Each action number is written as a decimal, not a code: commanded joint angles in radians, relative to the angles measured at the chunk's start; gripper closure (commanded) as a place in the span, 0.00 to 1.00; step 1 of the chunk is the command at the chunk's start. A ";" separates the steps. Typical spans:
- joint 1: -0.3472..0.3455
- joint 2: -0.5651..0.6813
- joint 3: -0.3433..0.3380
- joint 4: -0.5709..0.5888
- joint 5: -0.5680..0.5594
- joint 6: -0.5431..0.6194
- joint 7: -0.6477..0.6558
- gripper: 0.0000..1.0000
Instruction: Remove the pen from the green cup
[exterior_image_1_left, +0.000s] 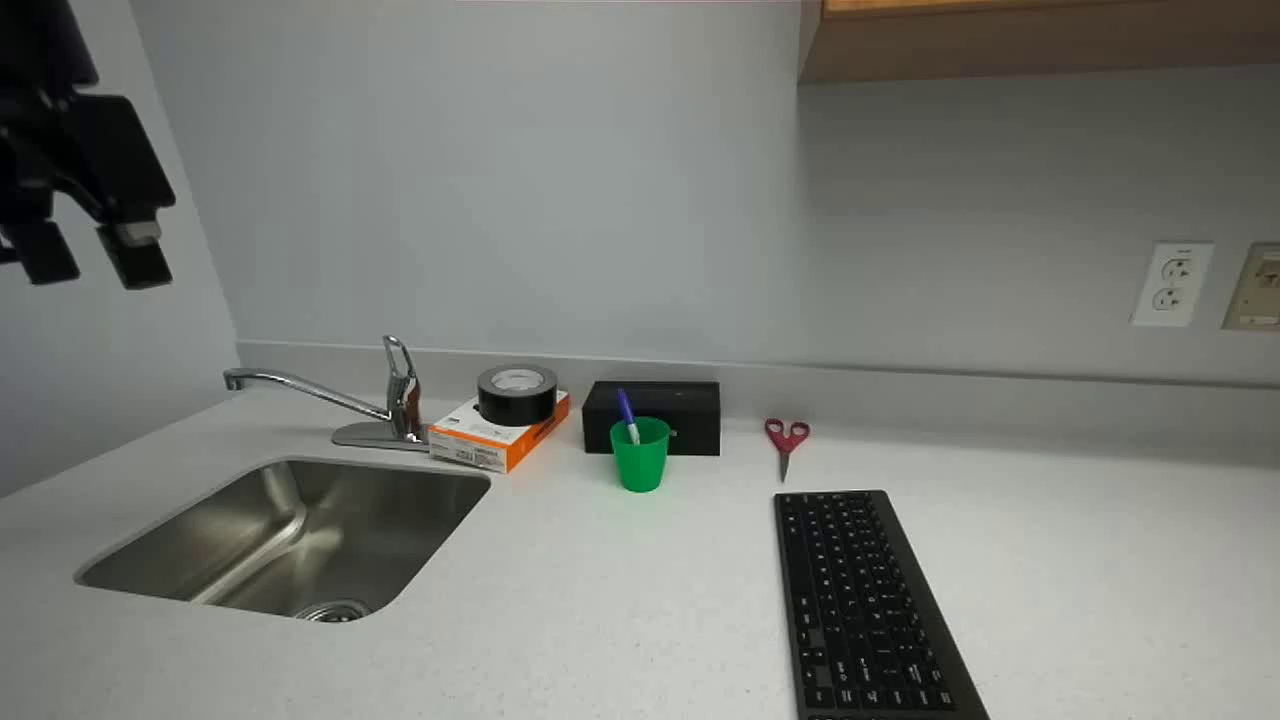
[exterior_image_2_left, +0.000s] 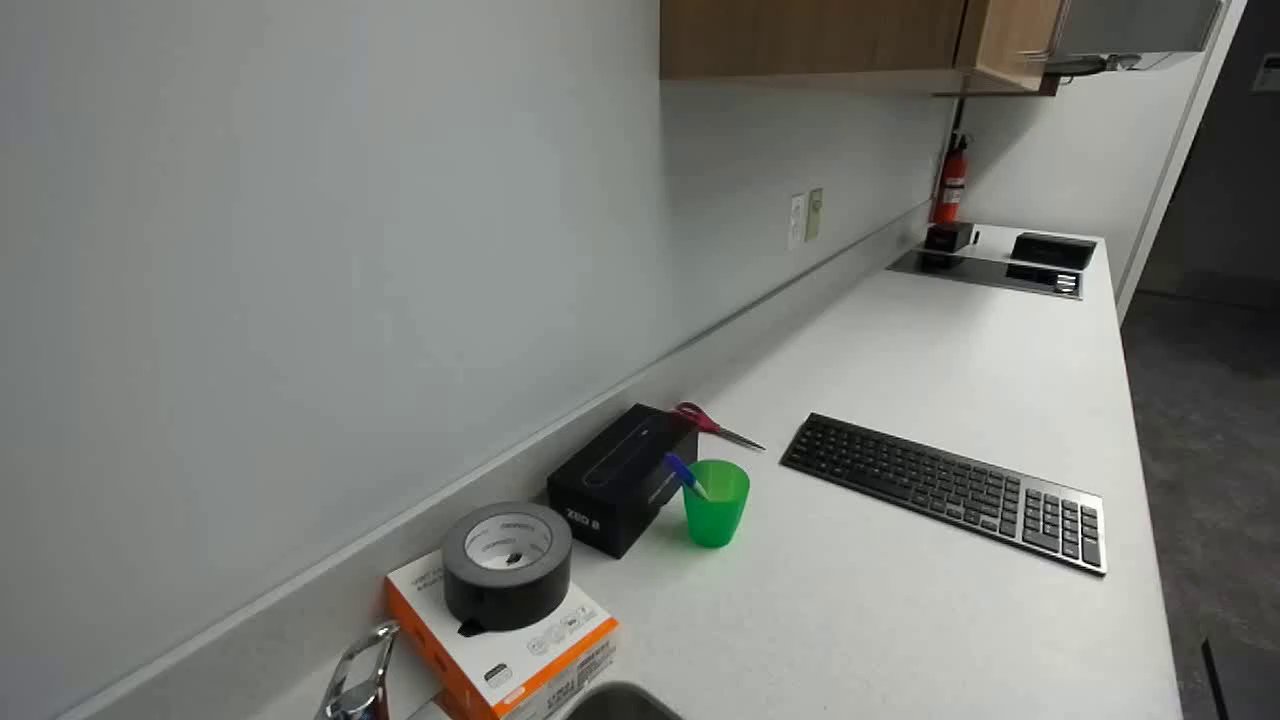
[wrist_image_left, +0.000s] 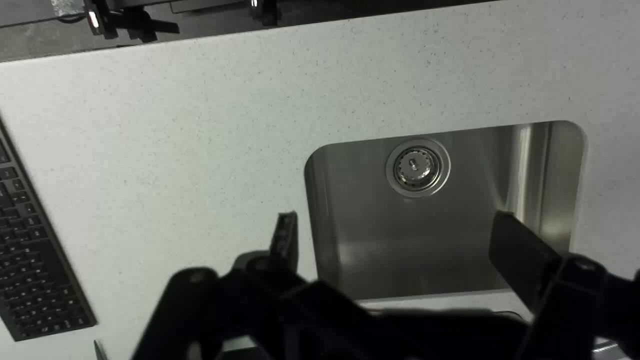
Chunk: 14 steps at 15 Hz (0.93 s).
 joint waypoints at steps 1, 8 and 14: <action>0.014 0.004 -0.012 0.001 -0.008 -0.001 0.006 0.00; -0.034 0.037 -0.092 0.001 -0.076 0.063 -0.085 0.00; -0.124 0.177 -0.237 0.003 -0.133 0.310 -0.175 0.00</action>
